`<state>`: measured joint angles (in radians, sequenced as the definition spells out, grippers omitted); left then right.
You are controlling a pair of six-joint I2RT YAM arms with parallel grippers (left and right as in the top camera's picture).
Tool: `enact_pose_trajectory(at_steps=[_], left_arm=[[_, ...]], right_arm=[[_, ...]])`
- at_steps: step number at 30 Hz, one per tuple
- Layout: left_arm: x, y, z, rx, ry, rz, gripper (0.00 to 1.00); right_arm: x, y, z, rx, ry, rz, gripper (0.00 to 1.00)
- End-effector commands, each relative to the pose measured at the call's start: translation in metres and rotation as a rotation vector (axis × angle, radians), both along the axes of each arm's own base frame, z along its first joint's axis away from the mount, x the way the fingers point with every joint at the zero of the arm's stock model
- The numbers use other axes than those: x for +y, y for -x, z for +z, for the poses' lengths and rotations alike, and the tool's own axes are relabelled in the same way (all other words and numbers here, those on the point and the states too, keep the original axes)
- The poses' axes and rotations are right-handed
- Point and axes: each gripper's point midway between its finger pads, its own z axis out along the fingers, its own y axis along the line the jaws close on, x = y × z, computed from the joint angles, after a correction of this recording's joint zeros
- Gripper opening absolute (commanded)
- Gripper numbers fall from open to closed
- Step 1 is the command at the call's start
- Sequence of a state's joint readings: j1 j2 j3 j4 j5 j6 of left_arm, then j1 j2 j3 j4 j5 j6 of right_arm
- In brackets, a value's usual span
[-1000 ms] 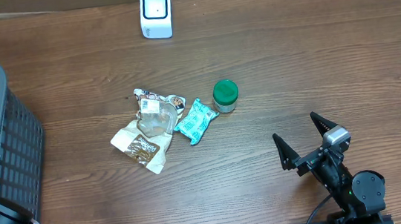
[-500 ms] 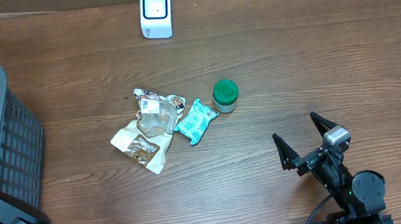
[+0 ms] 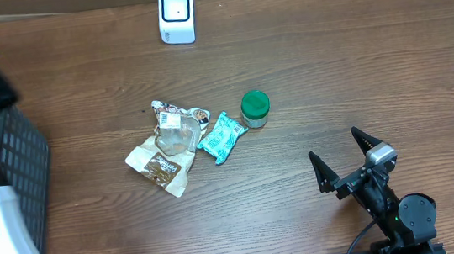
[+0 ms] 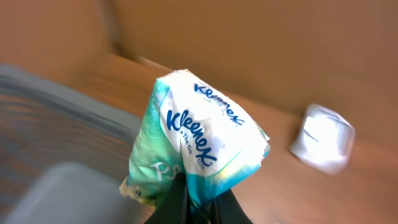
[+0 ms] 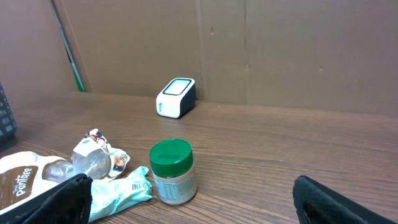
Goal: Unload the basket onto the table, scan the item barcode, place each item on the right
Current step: 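Carry the small Kleenex pack out and drop it near the jar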
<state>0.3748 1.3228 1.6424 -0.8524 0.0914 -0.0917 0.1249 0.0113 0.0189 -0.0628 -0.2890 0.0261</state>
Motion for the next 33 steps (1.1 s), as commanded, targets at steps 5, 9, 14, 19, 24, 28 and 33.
enact_pose_trajectory(at_steps=[5, 9, 14, 19, 24, 28, 33], left_arm=[[-0.145, -0.022, -0.091, 0.292, 0.115, -0.390, 0.04], [-0.208, -0.015, -0.154, 0.486, 0.139, -0.547, 0.04], [-0.278, 0.005, -0.220, 0.692, 0.157, -0.705, 0.04], [-0.326, 0.028, -0.261, 0.825, 0.111, -0.818, 0.04], [-0.367, 0.060, -0.291, 0.932, 0.052, -0.927, 0.04], [-0.381, 0.070, -0.296, 0.944, 0.031, -0.967, 0.06], [-0.383, 0.072, -0.296, 0.944, 0.021, -0.976, 0.47]], right_arm=[[0.000, -0.001, -0.003, 0.002, 0.001, 0.001, 1.00], [0.000, -0.001, -0.003, 0.002, 0.001, 0.001, 1.00], [0.000, -0.001, -0.003, 0.002, 0.001, 0.001, 1.00], [0.000, -0.001, -0.003, 0.002, 0.001, 0.001, 1.00], [0.000, -0.001, -0.003, 0.002, 0.001, 0.001, 1.00], [0.000, -0.001, -0.003, 0.002, 0.001, 0.001, 1.00], [0.000, -0.001, -0.003, 0.002, 0.001, 0.001, 1.00]])
